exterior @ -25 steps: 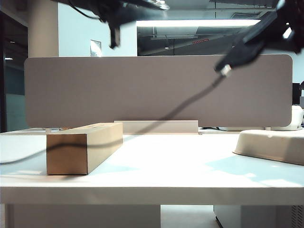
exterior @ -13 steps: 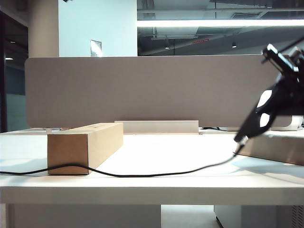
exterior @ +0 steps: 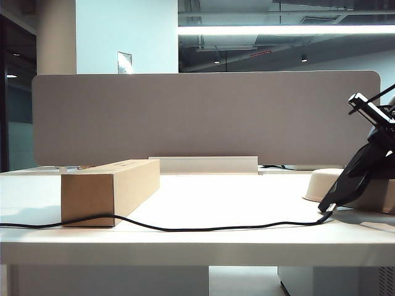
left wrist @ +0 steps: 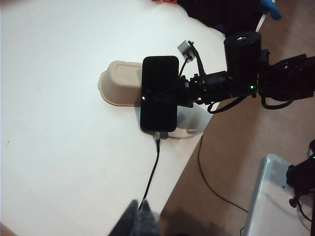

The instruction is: Pick up the charging cable and the phone, plug the charging cable into the charging port on the phone, and finally place them back on the table.

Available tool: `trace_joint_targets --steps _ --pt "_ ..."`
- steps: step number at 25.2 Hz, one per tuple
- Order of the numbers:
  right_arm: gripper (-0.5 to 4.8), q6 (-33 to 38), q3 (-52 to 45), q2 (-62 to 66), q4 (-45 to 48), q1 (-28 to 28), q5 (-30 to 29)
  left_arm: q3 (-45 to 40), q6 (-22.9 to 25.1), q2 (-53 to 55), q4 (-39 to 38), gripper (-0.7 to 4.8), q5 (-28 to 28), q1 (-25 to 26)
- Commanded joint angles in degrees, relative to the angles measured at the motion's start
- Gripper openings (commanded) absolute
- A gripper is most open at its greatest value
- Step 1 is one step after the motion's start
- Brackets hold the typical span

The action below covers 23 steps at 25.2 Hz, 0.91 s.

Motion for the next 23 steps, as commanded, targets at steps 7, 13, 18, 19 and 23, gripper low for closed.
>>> trace_joint_targets --steps 7,13,18,19,23 --pt "0.79 -0.9 0.2 0.2 -4.3 -0.1 4.0 0.1 0.2 -0.3 0.2 -0.06 0.2 0.0" --pt "2.41 -1.2 0.2 0.2 -9.6 -0.2 6.8 0.1 0.2 -0.3 0.4 -0.06 0.2 0.0" --pt "3.44 -1.6 0.2 0.0 -14.0 -2.4 6.3 0.1 0.2 -0.3 0.4 -0.06 0.2 0.0" --pt "3.50 -1.8 0.2 -0.2 -15.0 -2.9 6.0 0.1 0.2 -0.3 0.4 -0.06 0.2 0.0" --pt "3.79 -3.1 0.2 -3.5 -19.3 -5.7 2.7 0.1 0.2 -0.3 0.3 -0.06 0.2 0.0"
